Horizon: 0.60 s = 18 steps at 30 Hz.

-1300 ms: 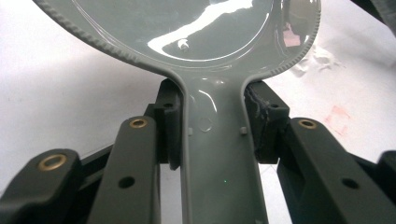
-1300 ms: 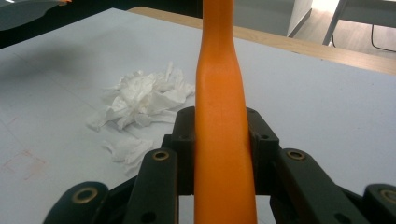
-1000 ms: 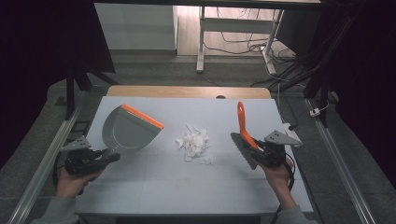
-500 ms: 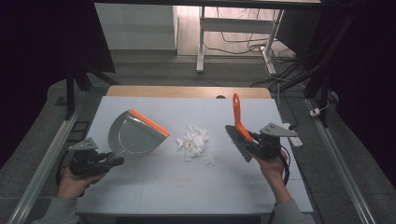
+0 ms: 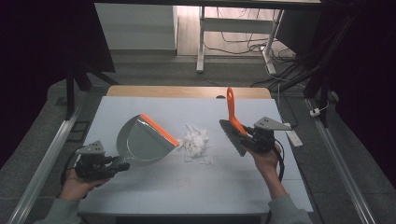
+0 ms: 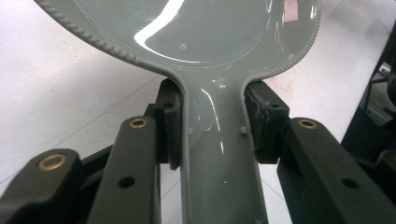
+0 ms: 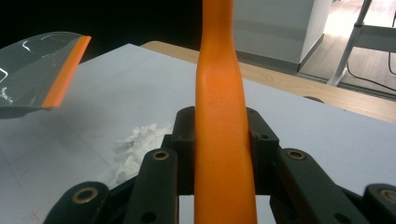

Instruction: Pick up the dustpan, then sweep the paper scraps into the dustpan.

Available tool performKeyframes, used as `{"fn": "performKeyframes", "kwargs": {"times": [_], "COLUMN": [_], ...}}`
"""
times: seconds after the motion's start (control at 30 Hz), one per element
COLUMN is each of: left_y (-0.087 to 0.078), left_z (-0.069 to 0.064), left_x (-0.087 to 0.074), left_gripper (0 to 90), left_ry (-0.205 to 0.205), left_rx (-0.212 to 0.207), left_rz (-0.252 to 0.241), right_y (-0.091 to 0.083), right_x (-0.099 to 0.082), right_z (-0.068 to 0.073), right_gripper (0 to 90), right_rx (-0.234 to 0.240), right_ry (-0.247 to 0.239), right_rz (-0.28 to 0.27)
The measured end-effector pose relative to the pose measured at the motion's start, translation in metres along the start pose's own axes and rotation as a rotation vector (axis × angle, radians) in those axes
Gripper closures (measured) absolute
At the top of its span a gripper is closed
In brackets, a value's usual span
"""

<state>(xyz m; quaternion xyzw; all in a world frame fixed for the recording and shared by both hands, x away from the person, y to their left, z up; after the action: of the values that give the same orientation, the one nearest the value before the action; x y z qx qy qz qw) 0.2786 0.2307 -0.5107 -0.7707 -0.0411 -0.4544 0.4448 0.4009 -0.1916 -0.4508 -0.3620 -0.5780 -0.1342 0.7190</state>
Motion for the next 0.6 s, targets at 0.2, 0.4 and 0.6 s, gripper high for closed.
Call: {"fn": "performKeyframes", "kwargs": {"times": [0.2,0.4,0.6], "left_y": [0.003,0.008,0.015], "left_z": [-0.003,-0.006,-0.010], "left_x": [-0.001,-0.002,-0.003], "left_gripper": [61.2,61.2,61.2], "left_ry": [0.023,0.032,0.053], "left_rx": [-0.012,-0.031,-0.051], "left_rz": [0.020,0.042,0.068], "right_y": [0.007,0.013,0.021], "right_x": [0.002,0.004,0.005], "right_z": [0.002,0.005,0.007], "right_gripper": [69.5,69.5,69.5], "right_rx": [0.012,0.022,0.031], "right_ry": [0.000,-0.006,-0.008], "right_rz": [0.001,0.004,0.008]}}
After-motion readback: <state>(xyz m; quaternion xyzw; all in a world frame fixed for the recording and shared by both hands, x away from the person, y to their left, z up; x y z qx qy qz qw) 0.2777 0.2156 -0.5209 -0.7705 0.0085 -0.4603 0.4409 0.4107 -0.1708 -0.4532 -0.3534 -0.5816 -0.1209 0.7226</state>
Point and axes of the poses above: each handheld gripper's, and its own axes: y roughly forward along the jaws, x roughly out of its top, z roughly to its left, the point moved 6 cm from there along y, roughly forward along the jaws, and after that the axes turned 4 degrees about x, right-handed, at the moved point
